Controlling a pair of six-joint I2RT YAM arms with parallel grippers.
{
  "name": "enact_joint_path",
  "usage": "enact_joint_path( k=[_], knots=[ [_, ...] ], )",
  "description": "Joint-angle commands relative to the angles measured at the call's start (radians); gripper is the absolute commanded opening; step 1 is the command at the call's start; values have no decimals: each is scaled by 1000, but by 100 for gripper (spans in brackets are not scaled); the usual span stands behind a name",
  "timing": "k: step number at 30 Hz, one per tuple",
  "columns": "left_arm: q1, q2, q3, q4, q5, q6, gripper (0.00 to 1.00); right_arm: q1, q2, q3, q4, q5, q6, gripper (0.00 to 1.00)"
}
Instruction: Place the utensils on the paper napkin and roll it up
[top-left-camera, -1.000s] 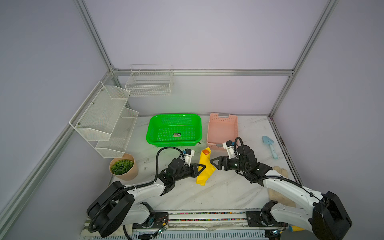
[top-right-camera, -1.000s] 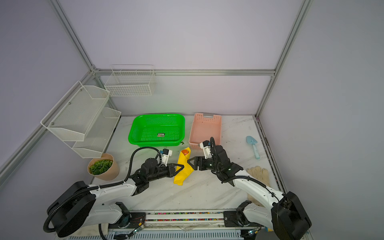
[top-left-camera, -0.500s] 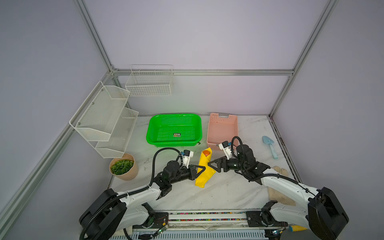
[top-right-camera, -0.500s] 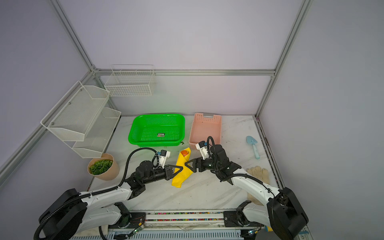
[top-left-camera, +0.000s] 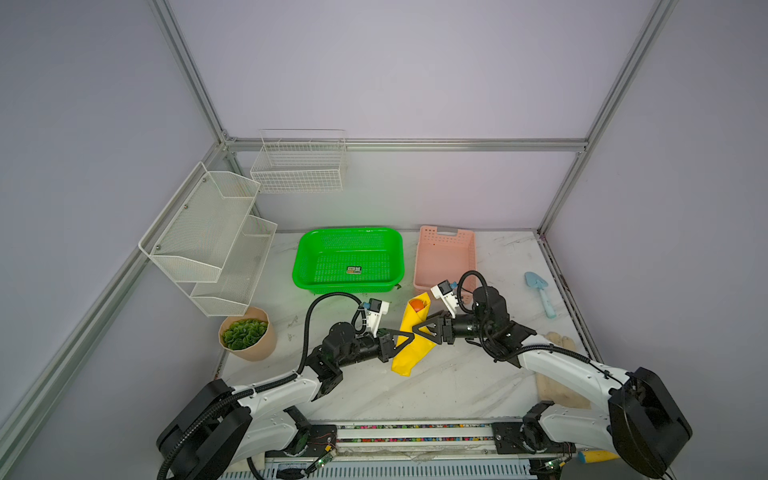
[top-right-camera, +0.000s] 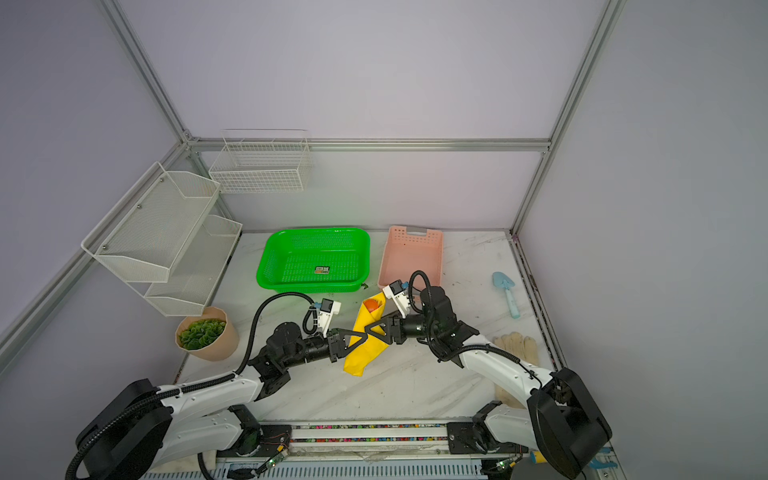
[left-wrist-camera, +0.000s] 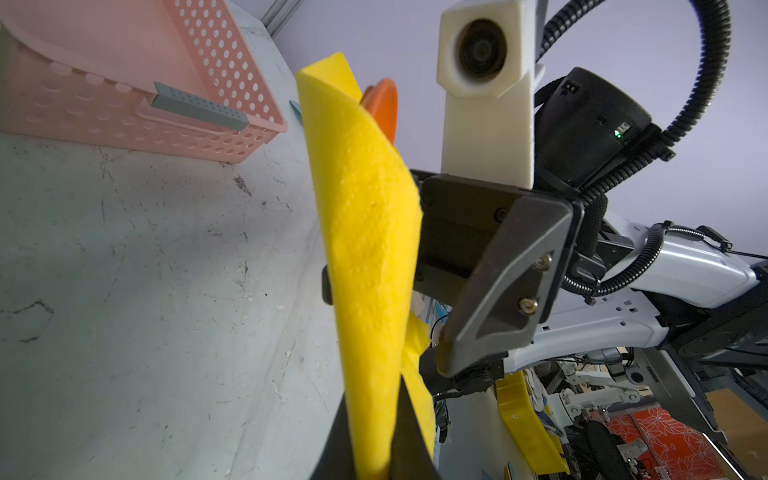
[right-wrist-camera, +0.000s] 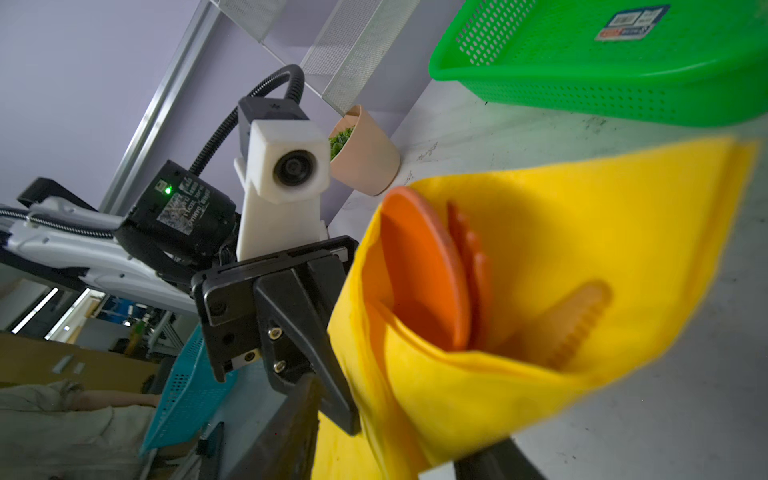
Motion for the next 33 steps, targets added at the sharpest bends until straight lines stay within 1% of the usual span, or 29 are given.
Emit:
enact_joint_path(
  k=[1, 3, 4, 9, 11, 16, 20, 24, 26, 30, 32, 33],
  knots=[
    [8, -4, -29, 80, 29, 4, 7, -4, 15, 24, 69, -47, 18, 35],
    [7, -3, -28, 82, 31, 2, 7, -5, 16, 21, 89, -51, 30, 27],
    [7, -2, -31, 83, 31, 2, 7, -4, 14, 20, 95, -53, 35, 24],
    [6, 10, -29, 105, 42, -5, 9, -4, 4, 17, 116, -62, 55, 14],
    [6, 25, -23, 124, 59, -11, 10, -4, 0, 17, 128, -63, 65, 9],
    [6, 46, -21, 172, 83, -27, 18, -5, -7, 8, 172, -76, 100, 2],
    [6, 45, -15, 183, 95, -25, 25, -5, -16, 10, 176, -88, 105, 1],
    [6, 50, -4, 183, 98, -15, 27, -5, -19, 12, 179, -102, 112, 1],
    [6, 58, 5, 183, 101, -11, 25, -4, -16, 17, 176, -110, 111, 2],
    [6, 73, 15, 185, 106, -10, 17, -5, -18, 22, 153, -110, 100, 2],
    [7, 79, 17, 190, 107, -10, 14, -4, -22, 24, 143, -106, 94, 4],
    [6, 81, 16, 192, 108, -10, 13, -5, -26, 27, 136, -102, 91, 7]
  ],
)
